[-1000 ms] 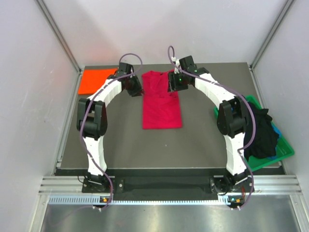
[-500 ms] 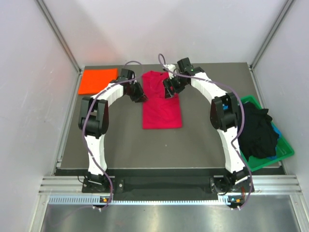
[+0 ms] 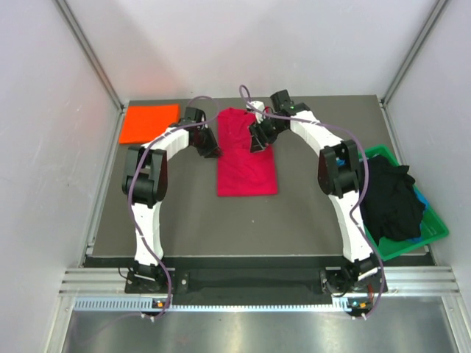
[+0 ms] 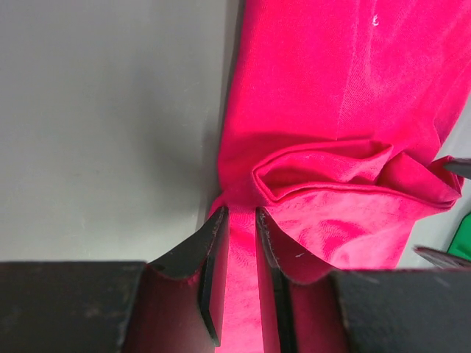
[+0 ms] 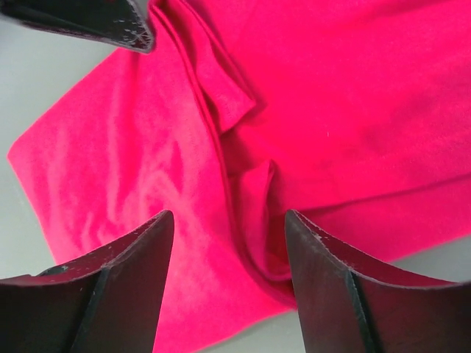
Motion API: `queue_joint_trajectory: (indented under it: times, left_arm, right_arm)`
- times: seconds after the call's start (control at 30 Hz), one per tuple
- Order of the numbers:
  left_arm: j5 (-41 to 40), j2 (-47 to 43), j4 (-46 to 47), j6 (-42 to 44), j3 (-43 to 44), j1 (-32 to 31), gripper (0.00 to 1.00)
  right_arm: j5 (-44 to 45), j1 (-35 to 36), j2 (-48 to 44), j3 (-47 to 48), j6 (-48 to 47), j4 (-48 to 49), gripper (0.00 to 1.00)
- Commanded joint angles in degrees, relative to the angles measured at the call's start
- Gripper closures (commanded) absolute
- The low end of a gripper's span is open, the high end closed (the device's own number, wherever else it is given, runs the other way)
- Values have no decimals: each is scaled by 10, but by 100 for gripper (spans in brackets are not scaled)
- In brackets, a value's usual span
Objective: Fold and stack the t-shirts
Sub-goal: Fold the tshirt
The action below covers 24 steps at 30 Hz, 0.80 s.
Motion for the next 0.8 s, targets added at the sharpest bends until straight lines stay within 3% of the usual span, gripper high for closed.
queue_joint_trajectory:
  times: [0.0, 0.13, 0.3, 0.63, 0.77]
  left_arm:
    - [-4, -4, 30, 12, 17, 5, 74]
    - [8, -9, 45, 10, 15, 5, 74]
    - [5, -5, 44, 9, 20, 5, 74]
    - [2, -2, 41, 12, 20, 5, 74]
    - [0, -1, 42, 11, 19, 5, 74]
  right_arm:
    - [-29, -4, 26, 29, -9, 18, 39]
    - [-40, -4, 41, 40, 5, 21, 42]
    - [-84, -4, 44, 37, 16, 50, 63]
    - [-138, -4, 26, -8, 20, 115, 60]
    - [-143, -5, 29, -8, 25, 132, 64]
